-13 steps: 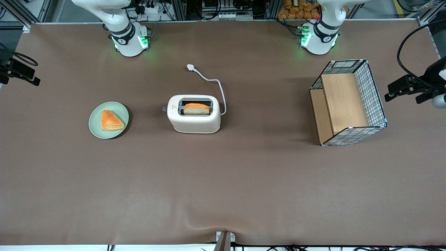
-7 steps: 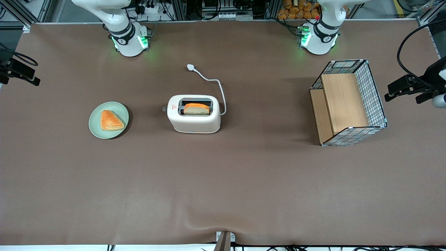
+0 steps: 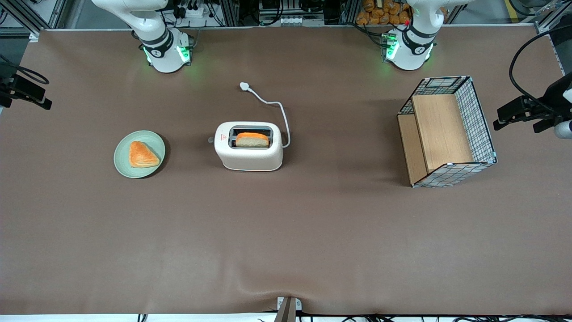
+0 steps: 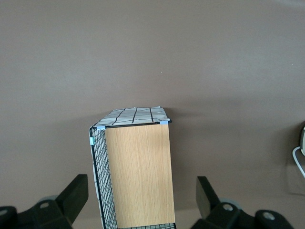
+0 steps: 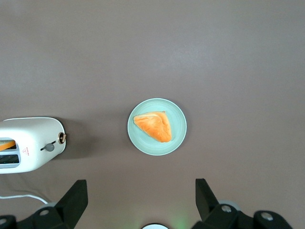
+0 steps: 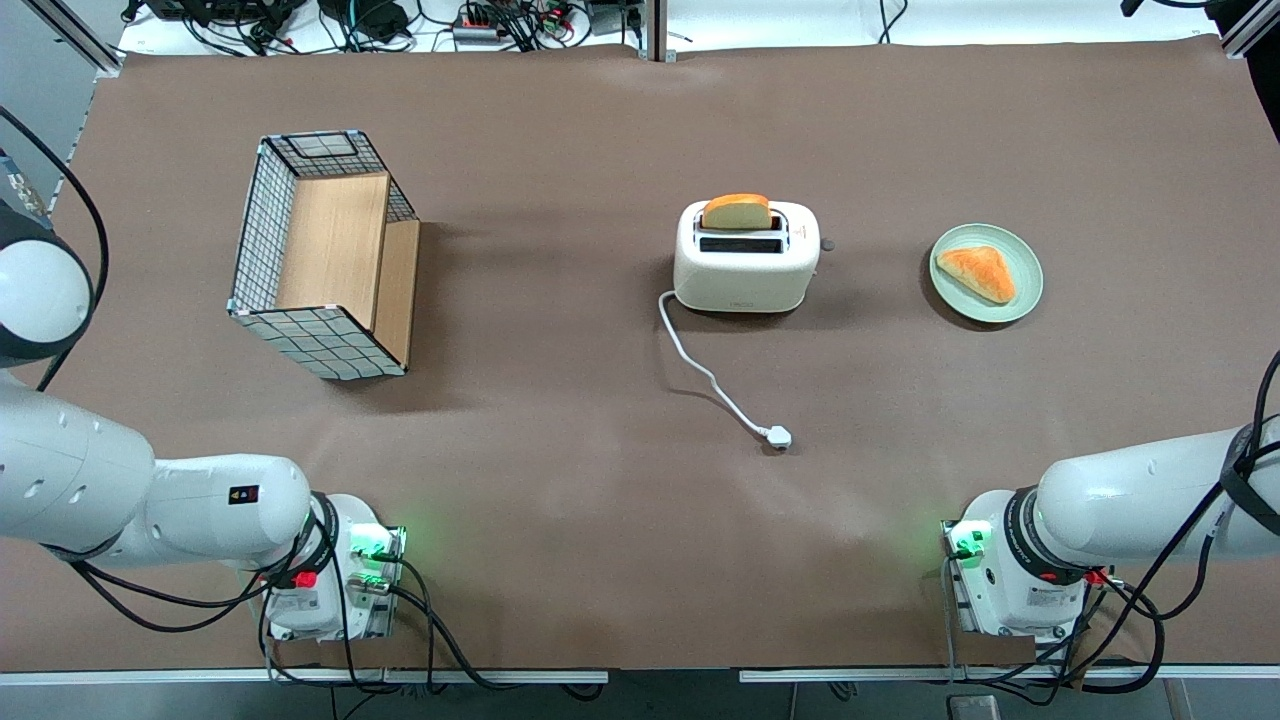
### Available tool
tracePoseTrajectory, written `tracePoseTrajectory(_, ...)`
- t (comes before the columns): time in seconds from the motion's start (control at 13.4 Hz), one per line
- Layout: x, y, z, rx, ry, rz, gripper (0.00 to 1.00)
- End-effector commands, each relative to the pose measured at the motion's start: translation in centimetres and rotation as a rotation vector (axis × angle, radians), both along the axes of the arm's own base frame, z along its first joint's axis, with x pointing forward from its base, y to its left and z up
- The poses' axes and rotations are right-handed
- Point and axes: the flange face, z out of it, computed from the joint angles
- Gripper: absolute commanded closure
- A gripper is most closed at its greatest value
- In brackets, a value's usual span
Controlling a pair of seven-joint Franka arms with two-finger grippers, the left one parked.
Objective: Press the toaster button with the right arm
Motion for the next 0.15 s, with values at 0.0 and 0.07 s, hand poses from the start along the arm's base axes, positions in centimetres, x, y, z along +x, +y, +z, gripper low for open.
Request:
tracePoseTrajectory(0.0, -0.28, 0.19, 0.57, -0.024, 0.001, 0.010, 0.00)
tracePoseTrajectory(0.07, -0.28, 0.19, 0.57, -0.024, 0.001, 0.010, 0.00)
